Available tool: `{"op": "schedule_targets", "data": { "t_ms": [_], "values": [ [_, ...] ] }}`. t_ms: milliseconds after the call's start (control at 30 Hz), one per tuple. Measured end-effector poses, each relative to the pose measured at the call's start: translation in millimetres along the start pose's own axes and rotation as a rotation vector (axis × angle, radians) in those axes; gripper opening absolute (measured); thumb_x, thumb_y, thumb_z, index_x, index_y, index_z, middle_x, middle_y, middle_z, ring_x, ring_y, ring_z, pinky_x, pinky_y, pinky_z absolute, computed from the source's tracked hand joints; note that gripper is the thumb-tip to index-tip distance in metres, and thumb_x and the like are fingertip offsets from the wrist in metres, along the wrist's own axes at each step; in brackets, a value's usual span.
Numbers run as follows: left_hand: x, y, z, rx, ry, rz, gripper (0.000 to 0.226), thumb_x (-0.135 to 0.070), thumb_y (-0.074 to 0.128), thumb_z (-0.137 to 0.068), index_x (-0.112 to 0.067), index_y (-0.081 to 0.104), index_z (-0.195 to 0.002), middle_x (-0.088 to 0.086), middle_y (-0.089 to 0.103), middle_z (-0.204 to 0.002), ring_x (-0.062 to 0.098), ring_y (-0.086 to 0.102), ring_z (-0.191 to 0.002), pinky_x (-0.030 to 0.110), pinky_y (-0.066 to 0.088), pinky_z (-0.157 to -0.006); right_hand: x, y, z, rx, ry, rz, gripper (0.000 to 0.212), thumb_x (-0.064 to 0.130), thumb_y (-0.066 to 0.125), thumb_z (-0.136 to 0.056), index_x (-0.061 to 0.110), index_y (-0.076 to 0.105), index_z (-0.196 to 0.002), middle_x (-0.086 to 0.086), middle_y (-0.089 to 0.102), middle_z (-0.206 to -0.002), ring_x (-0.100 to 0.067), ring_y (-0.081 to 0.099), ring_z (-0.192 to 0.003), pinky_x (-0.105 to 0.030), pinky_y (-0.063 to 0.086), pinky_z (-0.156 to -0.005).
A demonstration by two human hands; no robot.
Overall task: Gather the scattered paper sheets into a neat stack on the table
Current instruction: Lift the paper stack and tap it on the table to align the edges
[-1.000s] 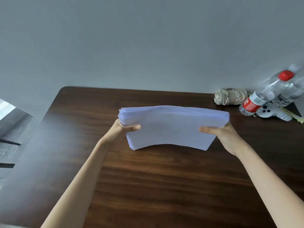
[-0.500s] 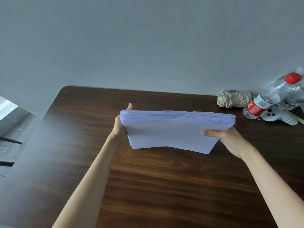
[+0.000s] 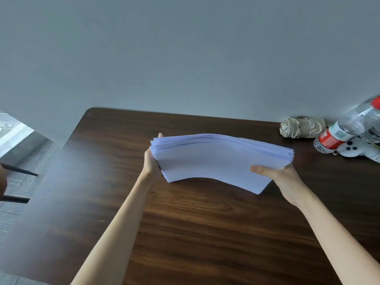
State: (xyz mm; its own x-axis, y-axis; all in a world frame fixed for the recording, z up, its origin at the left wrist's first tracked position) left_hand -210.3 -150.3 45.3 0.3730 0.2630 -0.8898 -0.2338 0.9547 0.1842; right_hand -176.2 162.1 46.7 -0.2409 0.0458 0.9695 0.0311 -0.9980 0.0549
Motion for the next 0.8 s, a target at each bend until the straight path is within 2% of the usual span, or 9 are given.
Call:
{"op": "schedule_targets", "data": {
  "t_ms": [133, 233, 333, 367, 433, 500, 600, 700, 800],
  "values": [
    [8, 2, 1, -0.062, 0.027, 0.008, 0.055, -0.045, 0.029, -0.105, -0.012, 0.059, -0.074, -0.002, 0.064, -0.055, 0.016, 0.061, -0.052, 0.017, 0.045, -0.042, -5, 3, -3, -0.051, 0.004, -0.018, 0.043, 0.009, 0.08, -0.066, 0.024, 0.068, -0.104, 0.005, 0.074, -0.103, -0.008, 0.069, -0.095, -0.019, 0.054, -0.078],
    [6, -2, 4, -0.084, 0.062, 0.023, 0.058, -0.049, 0.024, -0.105, -0.012, 0.068, -0.091, 0.0, 0.072, -0.069, 0.017, 0.066, -0.058, 0.022, 0.049, -0.044, -6, 9, -4, -0.098, 0.015, -0.054, 0.035, 0.012, 0.08, -0.067, 0.024, 0.069, -0.099, 0.006, 0.075, -0.097, -0.012, 0.07, -0.093, -0.024, 0.054, -0.077],
    [10, -21, 6, -0.125, 0.093, 0.02, 0.066, -0.062, 0.019, -0.1, -0.017, 0.068, -0.097, 0.0, 0.069, -0.084, 0.013, 0.066, -0.075, 0.026, 0.051, -0.069, -9, 19, -2, -0.13, 0.05, -0.071, 0.031, 0.007, 0.079, -0.072, 0.022, 0.069, -0.097, 0.007, 0.075, -0.094, -0.018, 0.069, -0.095, -0.03, 0.052, -0.079],
    [10, -29, 8, -0.131, 0.099, -0.005, 0.067, -0.065, 0.019, -0.099, -0.017, 0.066, -0.095, 0.0, 0.066, -0.085, 0.012, 0.062, -0.078, 0.028, 0.046, -0.078, -9, 25, -1, -0.126, 0.058, -0.077, 0.033, 0.014, 0.083, -0.069, 0.021, 0.069, -0.097, 0.006, 0.075, -0.095, -0.018, 0.069, -0.095, -0.03, 0.052, -0.079],
    [13, -42, 14, -0.147, 0.095, -0.032, 0.068, -0.066, 0.018, -0.098, -0.02, 0.067, -0.098, -0.003, 0.066, -0.092, 0.01, 0.061, -0.086, 0.032, 0.041, -0.09, -11, 35, 2, -0.118, 0.072, -0.07, 0.052, 0.035, 0.09, -0.056, 0.021, 0.069, -0.101, 0.002, 0.074, -0.099, -0.018, 0.07, -0.094, -0.033, 0.054, -0.079],
    [14, -53, 23, -0.145, 0.088, -0.017, 0.066, -0.065, 0.018, -0.099, -0.027, 0.071, -0.104, -0.007, 0.071, -0.105, 0.008, 0.066, -0.097, 0.031, 0.045, -0.096, -10, 48, 4, -0.1, 0.08, -0.057, 0.046, 0.031, 0.087, -0.062, 0.023, 0.066, -0.102, -0.002, 0.072, -0.102, -0.02, 0.068, -0.094, -0.038, 0.055, -0.082],
    [10, -70, 42, -0.195, 0.077, 0.029, 0.061, -0.062, 0.019, -0.1, -0.031, 0.072, -0.105, -0.006, 0.073, -0.104, 0.009, 0.069, -0.095, 0.029, 0.051, -0.082, -10, 70, 6, -0.062, 0.088, -0.031, 0.028, 0.013, 0.08, -0.075, 0.025, 0.065, -0.095, -0.001, 0.07, -0.098, -0.02, 0.066, -0.091, -0.039, 0.054, -0.08],
    [10, -96, 61, -0.299, 0.084, 0.034, 0.061, -0.068, 0.025, -0.096, -0.033, 0.074, -0.103, -0.006, 0.074, -0.105, 0.015, 0.067, -0.098, 0.034, 0.047, -0.088, -8, 95, 14, -0.005, 0.088, 0.003, 0.023, 0.012, 0.08, -0.076, 0.023, 0.067, -0.091, 0.001, 0.071, -0.095, -0.019, 0.068, -0.087, -0.033, 0.054, -0.073],
    [10, -110, 75, -0.357, 0.109, 0.042, 0.059, -0.063, 0.023, -0.099, -0.036, 0.075, -0.091, -0.013, 0.072, -0.089, 0.008, 0.065, -0.086, 0.029, 0.046, -0.083, -9, 108, 18, 0.009, 0.081, 0.005, 0.019, 0.011, 0.08, -0.076, 0.021, 0.068, -0.088, -0.001, 0.072, -0.093, -0.02, 0.068, -0.083, -0.034, 0.054, -0.072]
  ]
}}
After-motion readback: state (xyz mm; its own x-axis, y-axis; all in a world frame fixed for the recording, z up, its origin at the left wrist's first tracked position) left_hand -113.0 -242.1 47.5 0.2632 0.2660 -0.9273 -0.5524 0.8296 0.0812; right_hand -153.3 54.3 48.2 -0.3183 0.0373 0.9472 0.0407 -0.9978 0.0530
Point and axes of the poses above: each hand's wrist, its own z-axis away from the middle knuckle, its own y-axis out of the palm, x = y × z, the point moved 3 cm from there along -z, towards the middle knuckle
